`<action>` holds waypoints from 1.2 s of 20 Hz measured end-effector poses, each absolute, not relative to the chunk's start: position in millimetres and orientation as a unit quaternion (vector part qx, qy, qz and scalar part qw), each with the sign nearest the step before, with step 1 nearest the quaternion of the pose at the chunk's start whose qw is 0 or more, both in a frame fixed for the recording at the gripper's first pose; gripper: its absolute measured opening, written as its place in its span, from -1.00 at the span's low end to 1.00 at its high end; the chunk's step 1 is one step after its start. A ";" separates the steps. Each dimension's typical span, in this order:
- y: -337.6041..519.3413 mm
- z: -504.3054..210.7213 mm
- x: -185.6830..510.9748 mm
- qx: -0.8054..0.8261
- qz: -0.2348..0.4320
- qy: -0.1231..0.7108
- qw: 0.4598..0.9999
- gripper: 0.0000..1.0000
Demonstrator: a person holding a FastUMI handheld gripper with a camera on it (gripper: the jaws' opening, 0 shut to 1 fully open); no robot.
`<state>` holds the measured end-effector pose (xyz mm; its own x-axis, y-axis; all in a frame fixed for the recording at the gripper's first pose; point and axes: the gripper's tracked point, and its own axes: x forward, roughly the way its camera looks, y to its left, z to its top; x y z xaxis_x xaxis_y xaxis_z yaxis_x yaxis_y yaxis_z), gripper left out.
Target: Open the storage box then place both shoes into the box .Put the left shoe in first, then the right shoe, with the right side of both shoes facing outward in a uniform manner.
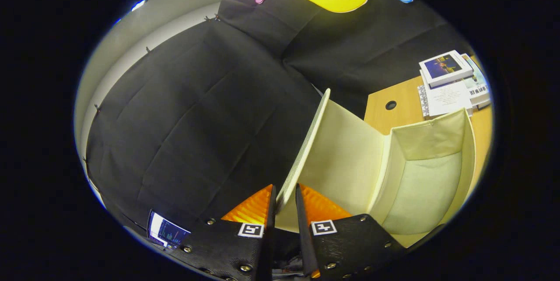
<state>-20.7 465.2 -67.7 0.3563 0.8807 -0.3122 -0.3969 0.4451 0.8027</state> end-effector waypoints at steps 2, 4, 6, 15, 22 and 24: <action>467.8 -67.0 -15.0 0.306 0.423 0.376 0.766 0.49; 460.4 -65.1 -5.3 0.296 0.420 0.366 0.776 0.94; 447.1 -68.5 0.5 0.283 0.411 0.361 0.788 0.94; 365.5 -79.8 20.0 0.253 0.365 0.354 0.823 0.94; 295.4 -99.6 25.7 0.222 0.314 0.351 0.853 0.95; 274.3 -108.4 26.7 0.215 0.296 0.355 0.860 0.94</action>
<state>26.7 274.3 -108.4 0.5727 0.6621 -0.4833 -0.3575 0.7323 0.5796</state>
